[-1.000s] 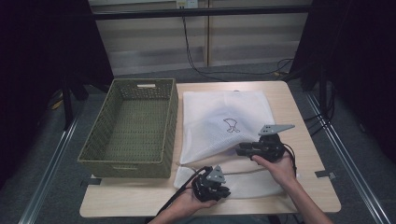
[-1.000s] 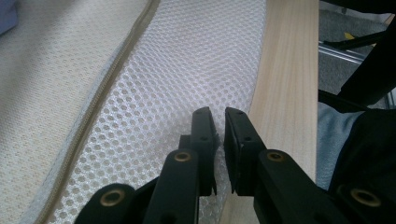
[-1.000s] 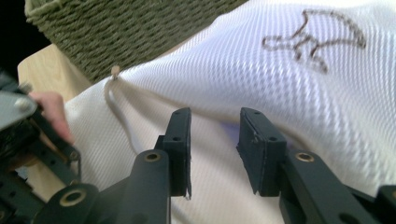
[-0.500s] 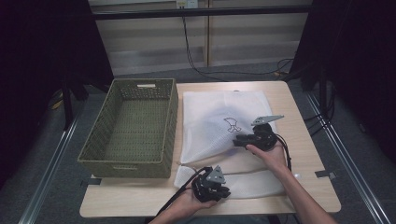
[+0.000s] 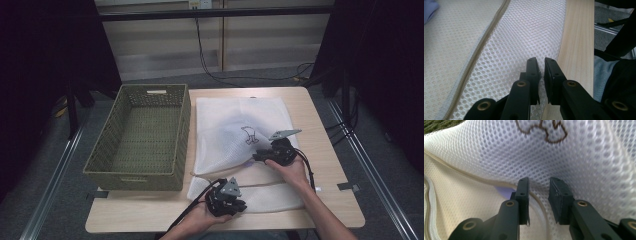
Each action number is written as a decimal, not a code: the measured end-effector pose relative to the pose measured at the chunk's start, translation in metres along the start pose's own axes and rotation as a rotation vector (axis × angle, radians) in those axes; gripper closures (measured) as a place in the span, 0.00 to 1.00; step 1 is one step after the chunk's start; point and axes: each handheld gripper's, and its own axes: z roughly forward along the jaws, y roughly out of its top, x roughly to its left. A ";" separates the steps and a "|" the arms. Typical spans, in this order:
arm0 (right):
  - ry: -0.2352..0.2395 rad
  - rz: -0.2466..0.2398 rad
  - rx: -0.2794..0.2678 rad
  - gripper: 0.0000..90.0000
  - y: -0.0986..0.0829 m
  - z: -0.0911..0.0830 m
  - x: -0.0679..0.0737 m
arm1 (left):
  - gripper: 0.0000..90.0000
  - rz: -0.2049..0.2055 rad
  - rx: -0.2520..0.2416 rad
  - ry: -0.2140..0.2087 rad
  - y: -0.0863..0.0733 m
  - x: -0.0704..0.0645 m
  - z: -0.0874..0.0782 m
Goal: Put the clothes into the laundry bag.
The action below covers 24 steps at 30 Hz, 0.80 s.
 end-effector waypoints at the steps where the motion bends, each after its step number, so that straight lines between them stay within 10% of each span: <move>1: 0.005 0.008 0.009 0.77 -0.002 0.001 0.000 | 0.91 0.004 0.011 0.002 0.000 0.000 -0.001; 24: -0.022 -0.055 0.034 0.97 -0.008 0.003 0.013 | 0.91 -0.008 0.008 -0.005 0.001 0.001 0.000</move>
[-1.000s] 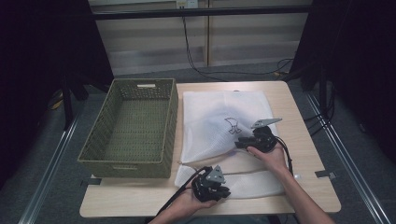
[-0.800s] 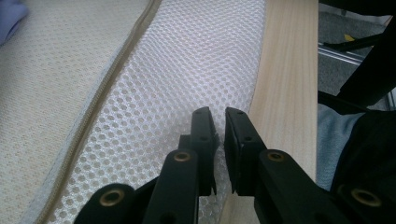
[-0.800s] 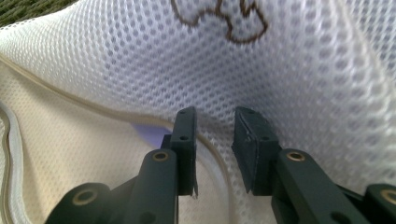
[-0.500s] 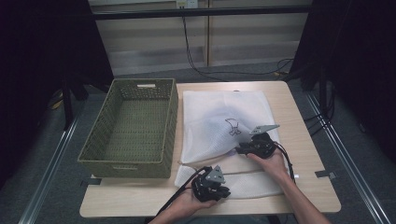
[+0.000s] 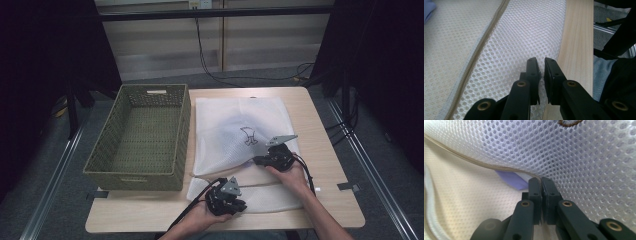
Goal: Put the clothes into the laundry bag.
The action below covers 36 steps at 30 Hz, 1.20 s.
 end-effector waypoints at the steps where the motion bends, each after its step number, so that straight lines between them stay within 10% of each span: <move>1: -0.003 0.004 0.001 0.97 0.001 -0.001 0.001 | 0.91 0.001 0.004 -0.003 0.000 0.000 0.000; 36: 0.073 -0.051 -0.251 0.98 0.038 -0.062 0.029 | 0.91 0.012 0.021 0.004 0.001 0.000 -0.001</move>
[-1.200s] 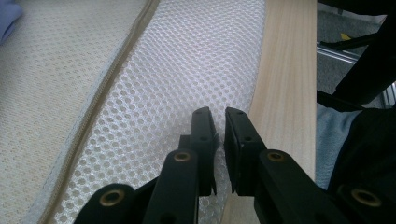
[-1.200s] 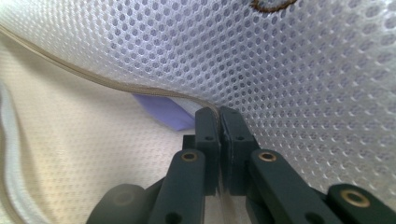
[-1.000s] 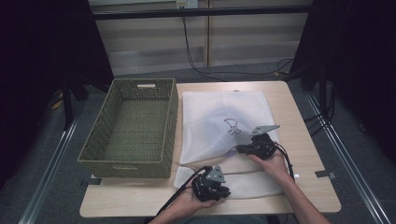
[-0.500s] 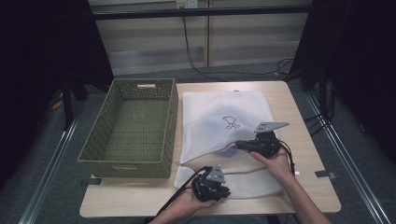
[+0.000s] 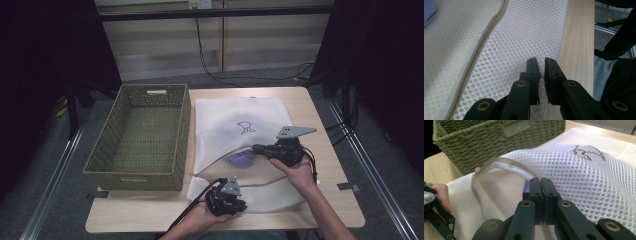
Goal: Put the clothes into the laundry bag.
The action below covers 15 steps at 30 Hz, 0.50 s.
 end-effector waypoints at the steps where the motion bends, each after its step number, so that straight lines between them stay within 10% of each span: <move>1: 0.000 -0.007 -0.007 0.98 0.002 -0.001 0.001 | 0.91 -0.004 -0.014 0.001 0.000 0.000 0.001; 15: 0.007 -0.056 -0.039 0.98 0.010 -0.016 0.019 | 0.92 0.009 -0.001 0.030 0.000 -0.002 0.001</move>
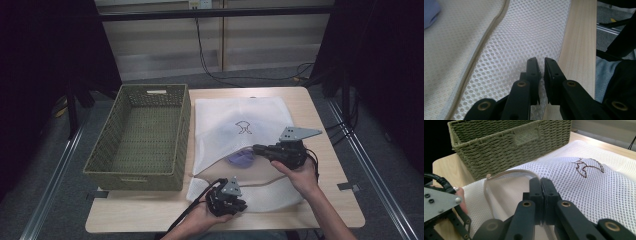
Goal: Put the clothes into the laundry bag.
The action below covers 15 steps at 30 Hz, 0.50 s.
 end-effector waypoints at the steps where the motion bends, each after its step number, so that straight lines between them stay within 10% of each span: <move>1: 0.003 0.002 -0.002 0.98 -0.001 -0.001 0.001 | 0.92 0.011 0.027 0.027 0.001 -0.001 -0.001; 9: 0.013 -0.003 0.027 0.98 -0.011 -0.004 0.008 | 0.92 -0.029 -0.030 -0.018 -0.001 0.001 0.002; 15: 0.041 -0.003 0.079 0.98 -0.023 -0.001 0.012 | 0.92 -0.014 0.002 0.025 0.001 0.000 0.001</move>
